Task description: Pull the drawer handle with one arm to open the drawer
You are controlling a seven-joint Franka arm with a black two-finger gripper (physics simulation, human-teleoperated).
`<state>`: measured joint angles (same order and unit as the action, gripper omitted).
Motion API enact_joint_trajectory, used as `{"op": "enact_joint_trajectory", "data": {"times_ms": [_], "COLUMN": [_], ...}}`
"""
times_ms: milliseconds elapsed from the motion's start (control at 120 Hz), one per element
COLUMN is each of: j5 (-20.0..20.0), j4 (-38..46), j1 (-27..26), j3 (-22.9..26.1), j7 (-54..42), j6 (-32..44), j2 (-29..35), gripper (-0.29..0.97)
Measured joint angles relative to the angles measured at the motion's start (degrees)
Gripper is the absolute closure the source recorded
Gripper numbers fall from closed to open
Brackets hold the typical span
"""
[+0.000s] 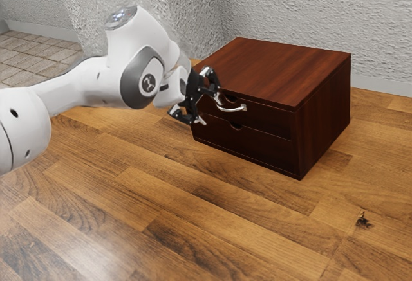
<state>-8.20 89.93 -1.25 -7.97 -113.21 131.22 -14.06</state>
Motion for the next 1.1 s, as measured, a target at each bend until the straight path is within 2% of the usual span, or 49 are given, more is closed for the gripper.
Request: {"op": "enact_joint_trajectory", "data": {"times_ms": [167,475,608,683,767,892,967,1100], "j5": [-0.4,-0.5,-0.5,-0.4,-0.4,-0.3,-0.3,-0.3], "j4": [-0.4,1.0,3.7,5.4,7.3,10.8,12.7,17.0], "j1": [0.1,0.2,0.1,0.1,-0.1,-0.9,-1.0,-0.9], "j3": [1.9,2.1,1.9,1.9,1.7,1.4,1.3,1.1], "j7": [-0.4,-0.9,-1.0,-1.0,-1.0,-1.0,-1.1,-1.2], "j6": [0.4,1.1,1.1,1.2,1.4,1.6,2.0,2.9], "j2": [-1.0,-1.3,0.9,2.0,4.0,7.5,8.5,11.5], "gripper": [0.35,0.30,0.34,0.30,0.38,0.40,0.33,0.28]}}
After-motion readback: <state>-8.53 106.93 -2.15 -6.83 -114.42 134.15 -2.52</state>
